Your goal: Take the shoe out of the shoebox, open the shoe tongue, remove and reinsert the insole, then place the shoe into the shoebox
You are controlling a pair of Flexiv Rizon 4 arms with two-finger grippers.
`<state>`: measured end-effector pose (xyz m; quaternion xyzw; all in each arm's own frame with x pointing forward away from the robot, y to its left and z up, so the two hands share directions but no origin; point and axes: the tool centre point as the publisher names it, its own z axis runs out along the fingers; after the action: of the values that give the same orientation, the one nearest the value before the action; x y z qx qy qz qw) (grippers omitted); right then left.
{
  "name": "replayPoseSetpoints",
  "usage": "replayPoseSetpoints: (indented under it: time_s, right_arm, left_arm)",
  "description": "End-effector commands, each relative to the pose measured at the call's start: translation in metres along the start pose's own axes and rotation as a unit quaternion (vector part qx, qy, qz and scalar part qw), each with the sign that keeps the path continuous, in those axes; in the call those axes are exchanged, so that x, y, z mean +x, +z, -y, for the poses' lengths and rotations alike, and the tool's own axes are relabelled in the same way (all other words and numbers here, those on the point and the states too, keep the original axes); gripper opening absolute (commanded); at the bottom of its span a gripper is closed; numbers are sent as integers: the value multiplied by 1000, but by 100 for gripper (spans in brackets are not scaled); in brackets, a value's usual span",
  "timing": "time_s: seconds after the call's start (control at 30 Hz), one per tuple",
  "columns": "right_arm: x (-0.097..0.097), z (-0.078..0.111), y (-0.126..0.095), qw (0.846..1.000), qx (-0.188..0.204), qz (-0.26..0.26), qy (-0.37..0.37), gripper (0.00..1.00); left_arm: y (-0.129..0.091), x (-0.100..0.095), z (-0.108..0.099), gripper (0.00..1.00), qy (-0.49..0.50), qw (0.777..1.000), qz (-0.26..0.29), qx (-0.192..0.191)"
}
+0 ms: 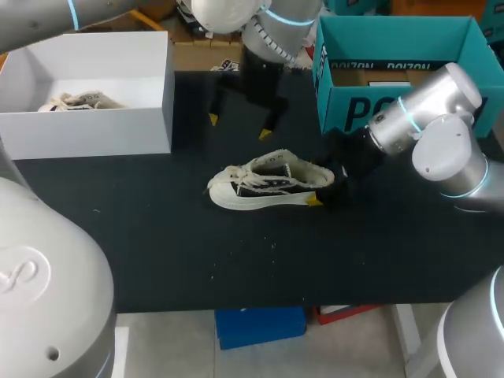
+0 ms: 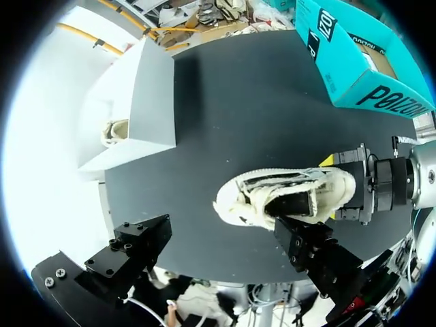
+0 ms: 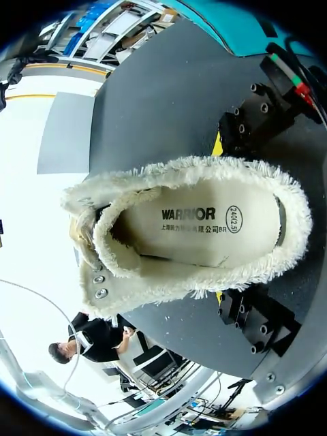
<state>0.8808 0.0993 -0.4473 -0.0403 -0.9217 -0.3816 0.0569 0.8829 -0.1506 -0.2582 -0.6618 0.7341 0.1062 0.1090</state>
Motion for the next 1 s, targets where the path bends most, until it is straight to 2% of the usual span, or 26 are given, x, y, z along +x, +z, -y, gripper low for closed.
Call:
replayPoseSetpoints:
  time_s: [0.03, 0.5, 0.73, 1.0]
  right_arm:
    - [0, 3, 5, 1000, 1, 0, 1, 0]
    - [0, 3, 5, 1000, 1, 0, 1, 0]
    - [0, 3, 5, 1000, 1, 0, 1, 0]
    - [0, 3, 5, 1000, 1, 0, 1, 0]
  left_arm:
    - [9, 23, 5, 100, 4, 1000, 6, -10]
    - [21, 76, 4, 100, 31, 999, 14, -28]
    - [40, 96, -1, 100, 34, 998, 31, -49]
    - [56, 110, -7, 100, 24, 998, 39, -52]
